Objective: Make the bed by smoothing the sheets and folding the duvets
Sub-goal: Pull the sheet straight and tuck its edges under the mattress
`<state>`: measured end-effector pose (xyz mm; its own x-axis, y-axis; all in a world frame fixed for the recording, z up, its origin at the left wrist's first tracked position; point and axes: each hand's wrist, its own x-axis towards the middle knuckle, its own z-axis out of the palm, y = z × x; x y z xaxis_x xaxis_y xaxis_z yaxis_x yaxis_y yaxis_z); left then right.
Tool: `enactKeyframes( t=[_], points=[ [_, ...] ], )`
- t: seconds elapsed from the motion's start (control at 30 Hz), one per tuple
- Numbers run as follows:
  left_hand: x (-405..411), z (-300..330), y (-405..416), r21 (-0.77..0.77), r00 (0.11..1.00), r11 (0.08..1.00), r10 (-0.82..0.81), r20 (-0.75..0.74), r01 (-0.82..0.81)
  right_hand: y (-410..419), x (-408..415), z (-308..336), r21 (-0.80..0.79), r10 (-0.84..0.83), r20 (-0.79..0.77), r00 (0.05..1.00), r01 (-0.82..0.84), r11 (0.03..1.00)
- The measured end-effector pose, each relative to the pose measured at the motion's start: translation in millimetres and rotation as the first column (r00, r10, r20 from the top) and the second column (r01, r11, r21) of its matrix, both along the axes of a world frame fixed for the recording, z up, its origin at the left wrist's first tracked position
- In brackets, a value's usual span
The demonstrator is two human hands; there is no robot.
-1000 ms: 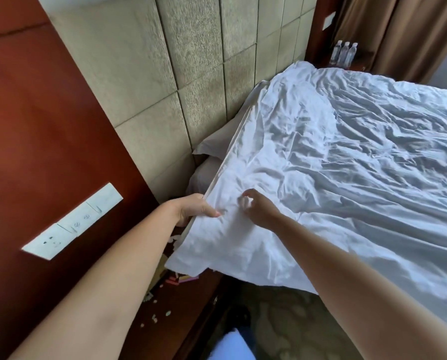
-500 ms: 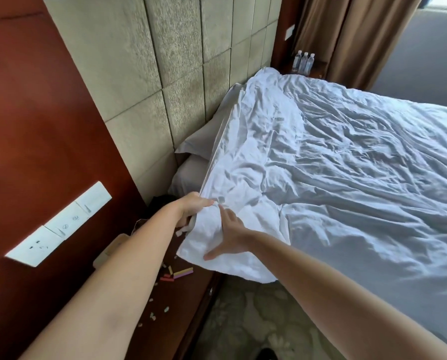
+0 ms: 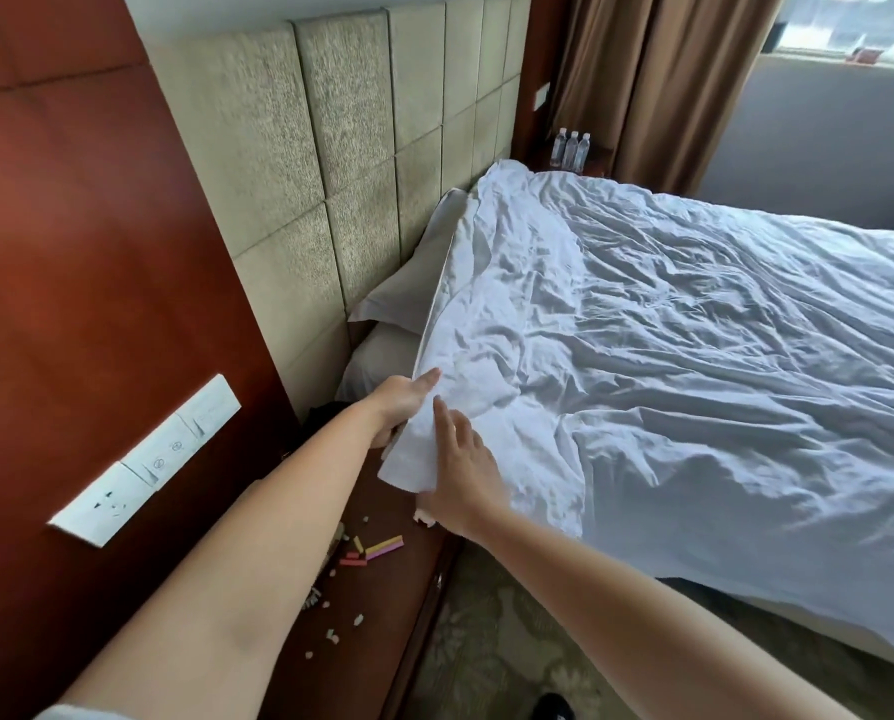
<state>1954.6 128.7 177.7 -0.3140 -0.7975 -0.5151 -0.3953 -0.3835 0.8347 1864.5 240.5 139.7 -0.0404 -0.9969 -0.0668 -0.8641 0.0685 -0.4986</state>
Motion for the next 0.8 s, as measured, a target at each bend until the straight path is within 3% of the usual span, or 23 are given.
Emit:
enactKeyframes(
  t=[0.27,0.6,0.8],
  points=[
    [2.6,-15.0,16.8,0.031,0.976,0.999,-0.009,-0.217,0.016,-3.7,-22.9,11.4,-0.035,-0.144,0.129,0.981,0.150,0.988],
    [28.5,-9.7,13.4,0.095,0.987,0.987,-0.119,-0.108,0.130,-9.8,-15.0,7.4,0.056,-0.178,0.245,0.953,0.170,0.984],
    [27.9,-17.3,12.6,0.122,0.992,0.992,0.025,-0.122,-0.010,-9.8,-5.5,5.3,0.067,-0.180,0.285,0.942,0.168,0.984]
  ],
)
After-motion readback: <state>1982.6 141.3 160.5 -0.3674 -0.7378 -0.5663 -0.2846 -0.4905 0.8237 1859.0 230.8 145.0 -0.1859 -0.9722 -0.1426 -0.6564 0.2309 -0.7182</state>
